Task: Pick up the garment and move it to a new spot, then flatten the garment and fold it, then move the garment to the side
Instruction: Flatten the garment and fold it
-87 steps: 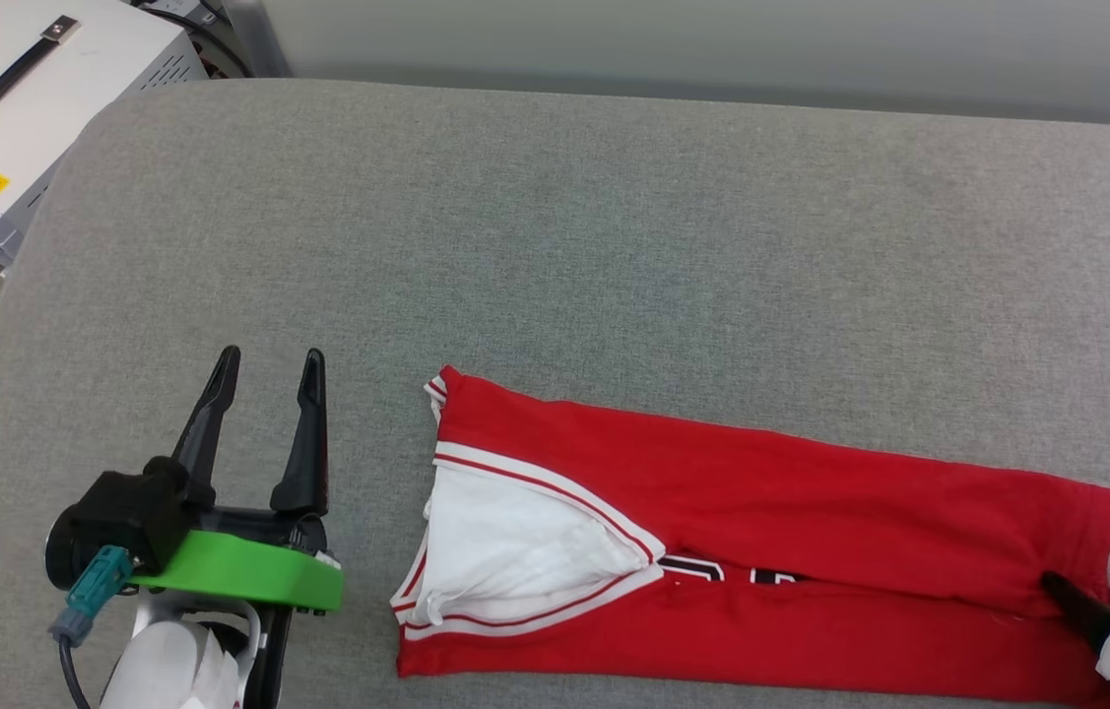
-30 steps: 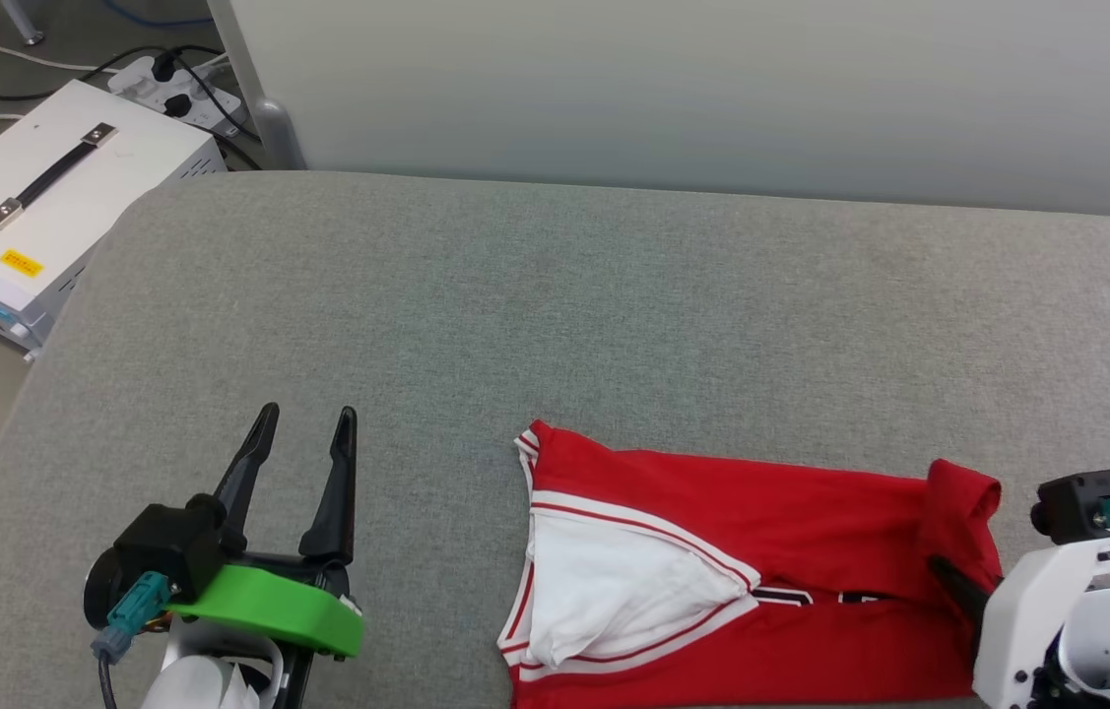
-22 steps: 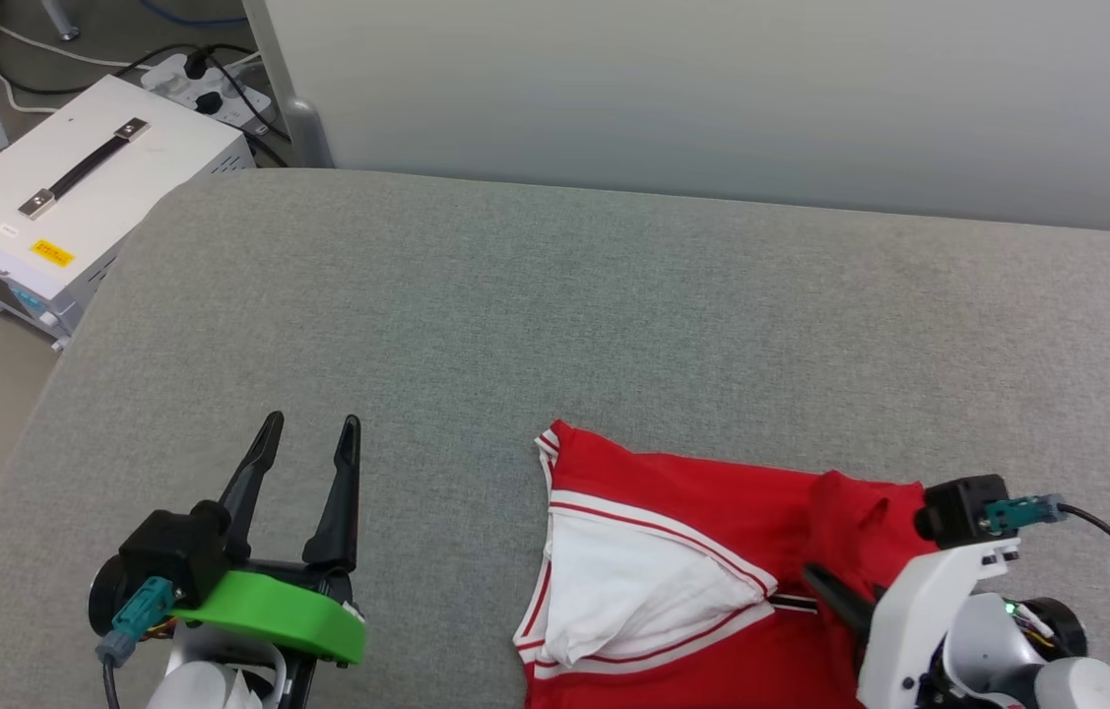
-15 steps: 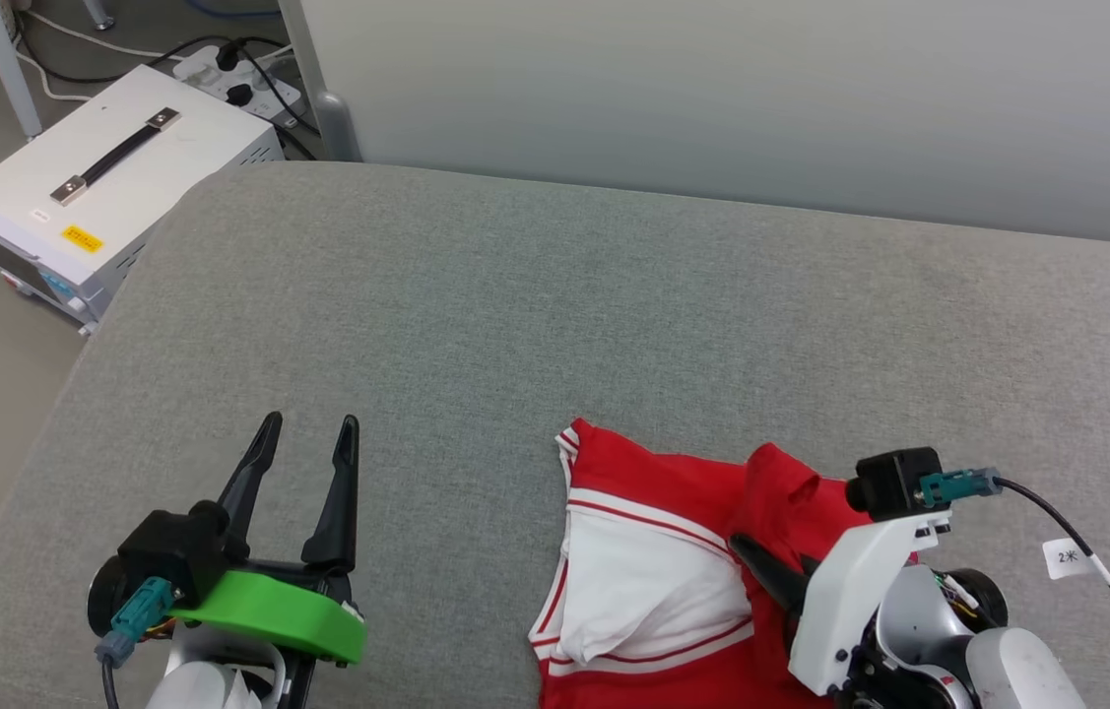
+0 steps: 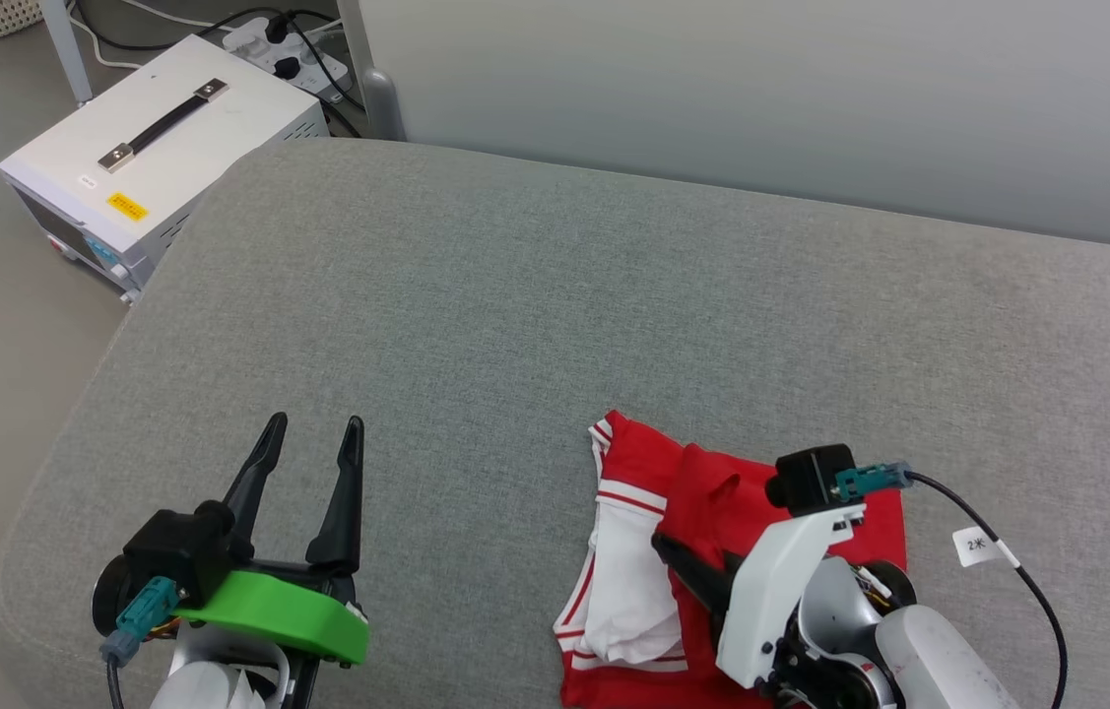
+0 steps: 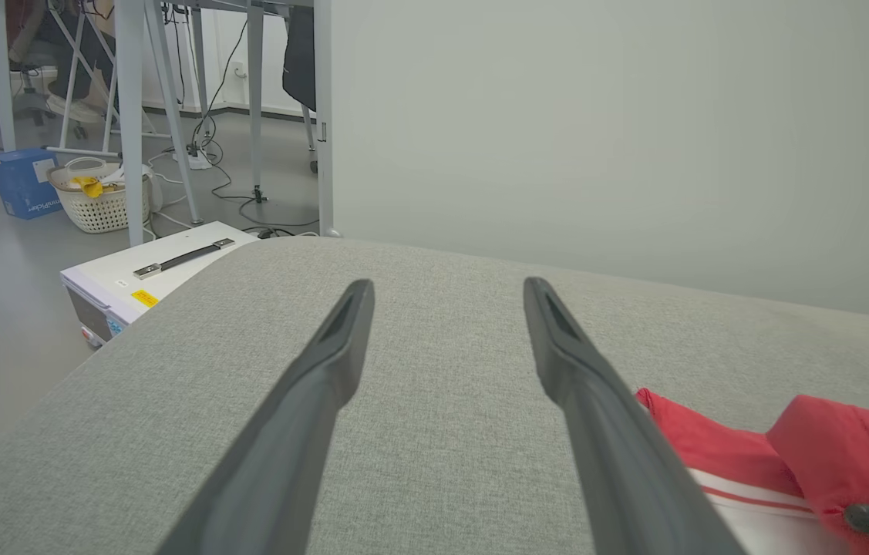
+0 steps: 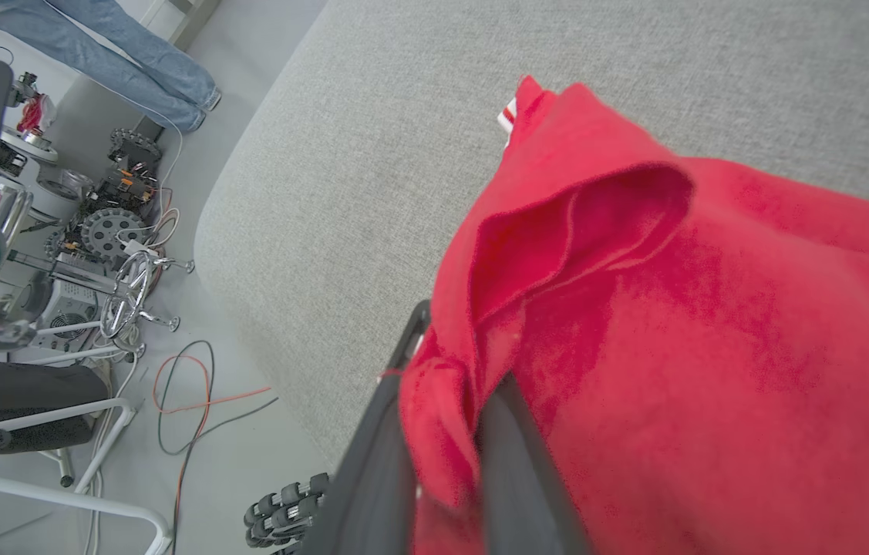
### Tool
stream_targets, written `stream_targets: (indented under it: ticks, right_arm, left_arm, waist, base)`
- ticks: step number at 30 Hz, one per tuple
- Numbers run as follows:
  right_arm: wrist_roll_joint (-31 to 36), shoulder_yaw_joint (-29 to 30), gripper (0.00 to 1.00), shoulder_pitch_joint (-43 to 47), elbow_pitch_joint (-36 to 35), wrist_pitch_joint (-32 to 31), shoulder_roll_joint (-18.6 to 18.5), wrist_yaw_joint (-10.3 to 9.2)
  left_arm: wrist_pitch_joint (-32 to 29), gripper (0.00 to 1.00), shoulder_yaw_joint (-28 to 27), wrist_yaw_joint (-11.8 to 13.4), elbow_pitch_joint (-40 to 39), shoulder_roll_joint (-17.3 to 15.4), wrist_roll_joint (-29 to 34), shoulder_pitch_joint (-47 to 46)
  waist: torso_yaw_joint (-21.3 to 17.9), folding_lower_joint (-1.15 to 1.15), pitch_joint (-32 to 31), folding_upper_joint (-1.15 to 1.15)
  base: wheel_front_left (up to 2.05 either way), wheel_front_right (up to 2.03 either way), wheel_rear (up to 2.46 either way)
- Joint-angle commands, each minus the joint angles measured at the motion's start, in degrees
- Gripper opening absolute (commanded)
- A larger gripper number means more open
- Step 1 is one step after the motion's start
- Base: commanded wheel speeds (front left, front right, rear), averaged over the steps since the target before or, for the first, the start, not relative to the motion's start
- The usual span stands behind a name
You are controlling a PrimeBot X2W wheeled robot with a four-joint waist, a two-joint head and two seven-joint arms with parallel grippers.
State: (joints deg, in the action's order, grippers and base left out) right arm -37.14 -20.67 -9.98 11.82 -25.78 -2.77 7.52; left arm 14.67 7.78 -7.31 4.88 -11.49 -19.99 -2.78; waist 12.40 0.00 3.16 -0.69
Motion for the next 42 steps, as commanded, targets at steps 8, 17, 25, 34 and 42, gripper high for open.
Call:
stream_targets:
  ticks: [8, 17, 25, 34, 42]
  right_arm:
    - [-5.31, -6.57, 1.00, -3.46, 1.30, 4.47, -0.11, -0.03]
    - [-1.42, -7.19, 1.00, -6.47, -0.82, 7.52, -0.40, -0.03]
    - [14.21, -7.10, 1.00, -11.46, -3.87, 16.10, -11.67, -0.03]
    - [23.46, 6.39, 1.00, -8.20, -6.15, 27.19, -18.43, -0.03]
    - [28.27, 19.54, 1.00, 1.23, -12.22, 32.73, -15.18, -0.03]
  left_arm:
    - [0.33, 1.00, -0.07, -0.18, 0.28, 0.22, 0.00, -0.27]
    - [0.33, 1.00, -0.20, -0.18, 0.08, 0.60, 0.18, 0.29]
    - [0.33, 1.00, -0.06, -0.18, -0.65, 1.00, 0.26, 0.52]
    - [0.33, 1.00, -0.34, -0.18, -1.84, 1.64, 0.57, 1.28]
    - [0.33, 1.00, -0.54, -0.18, -3.35, 2.24, 1.07, 1.79]
  waist:
    - [0.18, 0.00, 0.13, 0.69]
    - [-1.40, 0.00, -0.86, 0.69]
    - [-3.33, 0.00, -1.38, 0.69]
    - [-6.10, 0.00, -1.76, 0.69]
    - [-7.77, 0.00, -1.24, 0.69]
  base:
    - [0.00, 0.00, 0.00]
    - [0.00, 0.00, 0.00]
    - [0.00, 0.00, 0.00]
    - [0.00, 0.00, 0.00]
    - [0.00, 0.00, 0.00]
